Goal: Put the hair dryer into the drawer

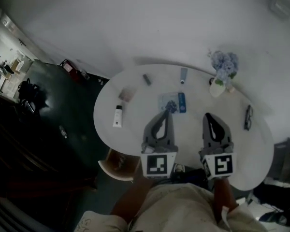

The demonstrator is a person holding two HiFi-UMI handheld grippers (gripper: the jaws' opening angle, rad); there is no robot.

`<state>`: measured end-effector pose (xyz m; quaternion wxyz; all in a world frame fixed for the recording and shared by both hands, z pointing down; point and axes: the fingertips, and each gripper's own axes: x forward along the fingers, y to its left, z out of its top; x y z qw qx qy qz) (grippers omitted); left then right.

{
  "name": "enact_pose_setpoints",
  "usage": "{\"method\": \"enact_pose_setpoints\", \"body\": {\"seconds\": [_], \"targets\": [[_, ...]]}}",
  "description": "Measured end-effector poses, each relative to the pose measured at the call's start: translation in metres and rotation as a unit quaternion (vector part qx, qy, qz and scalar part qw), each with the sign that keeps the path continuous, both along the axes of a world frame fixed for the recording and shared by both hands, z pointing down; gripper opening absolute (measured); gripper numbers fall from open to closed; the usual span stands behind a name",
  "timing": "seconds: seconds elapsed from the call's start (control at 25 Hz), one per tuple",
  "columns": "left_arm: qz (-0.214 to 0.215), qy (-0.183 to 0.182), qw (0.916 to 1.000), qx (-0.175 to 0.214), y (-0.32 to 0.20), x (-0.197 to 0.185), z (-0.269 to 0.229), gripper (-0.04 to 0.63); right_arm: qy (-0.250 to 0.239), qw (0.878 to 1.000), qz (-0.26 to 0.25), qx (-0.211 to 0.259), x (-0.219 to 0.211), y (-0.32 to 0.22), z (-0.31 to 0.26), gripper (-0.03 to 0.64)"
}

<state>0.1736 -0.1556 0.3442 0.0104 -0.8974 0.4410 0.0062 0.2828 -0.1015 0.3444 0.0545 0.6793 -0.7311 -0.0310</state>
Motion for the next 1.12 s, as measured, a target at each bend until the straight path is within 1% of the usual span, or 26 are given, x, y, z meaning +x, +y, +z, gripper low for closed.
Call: {"method": "enact_pose_setpoints", "body": {"seconds": [0.08,0.2,0.44,0.56,0.72,0.84,1.0,1.12], "targets": [[0.025,-0.001,0.9997,0.006,0.006,0.018,-0.001,0.003,-0.001,1.000,0.022,0.005,0.013,0.007,-0.002,0.004],[0.055,-0.001,0.9985,0.000,0.016,0.040,0.000,0.003,0.002,0.999,0.050,0.007,0.027,0.017,-0.004,0.003],[0.091,-0.005,0.9958,-0.002,0.027,0.067,0.004,0.003,-0.003,0.996,0.085,0.004,0.047,0.031,-0.004,0.005],[0.098,0.000,0.9952,-0.002,0.029,0.072,0.004,0.003,-0.005,0.996,0.093,0.007,0.053,0.033,-0.005,0.004],[0.102,-0.003,0.9947,-0.009,0.030,0.074,0.007,0.003,-0.004,0.995,0.096,0.005,0.054,0.034,-0.002,0.003],[0.097,-0.004,0.9952,-0.014,0.027,0.071,0.010,0.003,-0.002,0.996,0.092,0.005,0.052,0.033,-0.001,0.004],[0.092,-0.006,0.9957,-0.010,0.026,0.069,0.011,0.003,-0.002,0.996,0.091,0.005,0.052,0.032,-0.001,0.003],[0.090,-0.002,0.9958,-0.015,0.025,0.067,0.012,0.003,-0.003,0.996,0.092,0.007,0.051,0.029,-0.002,0.003]]}}
